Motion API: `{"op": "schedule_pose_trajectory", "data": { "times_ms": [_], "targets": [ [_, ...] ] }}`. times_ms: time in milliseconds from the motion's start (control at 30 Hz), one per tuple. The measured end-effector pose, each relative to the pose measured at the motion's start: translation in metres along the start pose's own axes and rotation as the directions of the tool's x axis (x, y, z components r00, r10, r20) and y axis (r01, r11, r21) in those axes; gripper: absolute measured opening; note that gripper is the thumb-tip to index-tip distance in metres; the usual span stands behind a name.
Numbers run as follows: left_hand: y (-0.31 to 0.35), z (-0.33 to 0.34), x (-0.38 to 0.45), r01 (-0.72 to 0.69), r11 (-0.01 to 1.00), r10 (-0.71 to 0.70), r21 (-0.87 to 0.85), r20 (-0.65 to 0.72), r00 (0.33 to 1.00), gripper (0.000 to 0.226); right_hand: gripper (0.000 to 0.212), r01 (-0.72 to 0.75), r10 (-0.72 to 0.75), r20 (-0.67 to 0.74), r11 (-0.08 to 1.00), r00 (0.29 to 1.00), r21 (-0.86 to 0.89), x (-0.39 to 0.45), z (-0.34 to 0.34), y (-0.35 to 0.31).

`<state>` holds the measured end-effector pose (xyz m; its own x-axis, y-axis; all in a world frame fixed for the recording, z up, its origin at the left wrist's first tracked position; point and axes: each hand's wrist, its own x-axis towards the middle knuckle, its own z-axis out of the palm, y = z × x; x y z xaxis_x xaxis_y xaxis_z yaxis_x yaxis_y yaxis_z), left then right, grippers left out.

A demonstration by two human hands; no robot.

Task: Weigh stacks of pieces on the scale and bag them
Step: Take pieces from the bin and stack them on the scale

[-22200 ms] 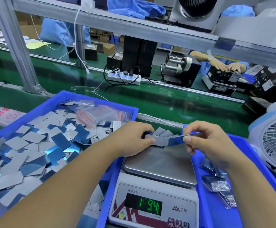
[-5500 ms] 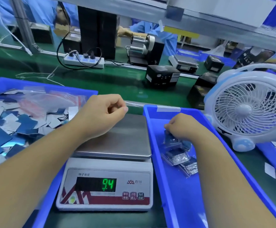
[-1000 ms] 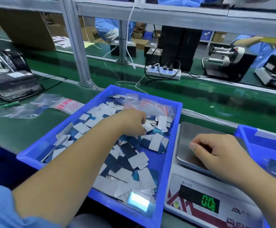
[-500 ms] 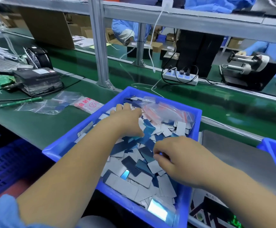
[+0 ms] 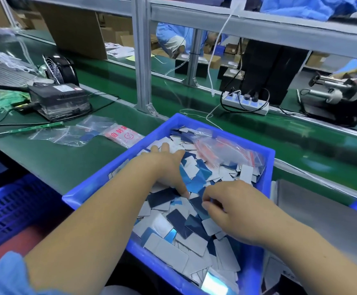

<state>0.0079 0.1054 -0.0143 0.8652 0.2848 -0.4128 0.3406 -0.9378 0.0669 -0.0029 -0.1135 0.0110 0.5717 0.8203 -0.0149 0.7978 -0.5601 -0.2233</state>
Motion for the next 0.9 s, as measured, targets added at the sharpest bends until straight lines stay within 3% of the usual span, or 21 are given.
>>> {"op": "schedule_pose_trajectory", "data": {
  "times_ms": [133,300,500,733,900],
  "targets": [
    [0.004,-0.001,0.006,0.021,1.0,-0.022,-0.008,-0.048,0.999,0.113,0.019,-0.006,0.006,0.019,1.0,1.0,0.006,0.0,0.0,0.0],
    [-0.002,0.005,0.012,0.089,0.995,-0.093,-0.037,-0.124,0.988,0.115,0.021,0.006,-0.007,0.025,1.0,1.0,0.01,0.0,0.001,-0.003],
    [0.016,0.011,0.011,0.112,0.992,-0.115,-0.058,-0.052,0.992,0.117,0.018,0.013,-0.014,0.036,1.0,0.999,0.024,-0.002,0.002,-0.004],
    [0.053,0.015,-0.01,-0.033,0.999,0.033,0.003,0.019,0.999,0.106,0.015,0.016,-0.016,0.006,1.0,1.0,-0.012,-0.006,-0.016,0.005],
    [0.079,0.018,-0.023,-0.22,0.975,0.218,0.02,0.064,0.974,0.087,0.015,-0.031,0.03,-0.012,0.999,0.999,-0.041,-0.016,-0.03,0.021]
  ]
}}
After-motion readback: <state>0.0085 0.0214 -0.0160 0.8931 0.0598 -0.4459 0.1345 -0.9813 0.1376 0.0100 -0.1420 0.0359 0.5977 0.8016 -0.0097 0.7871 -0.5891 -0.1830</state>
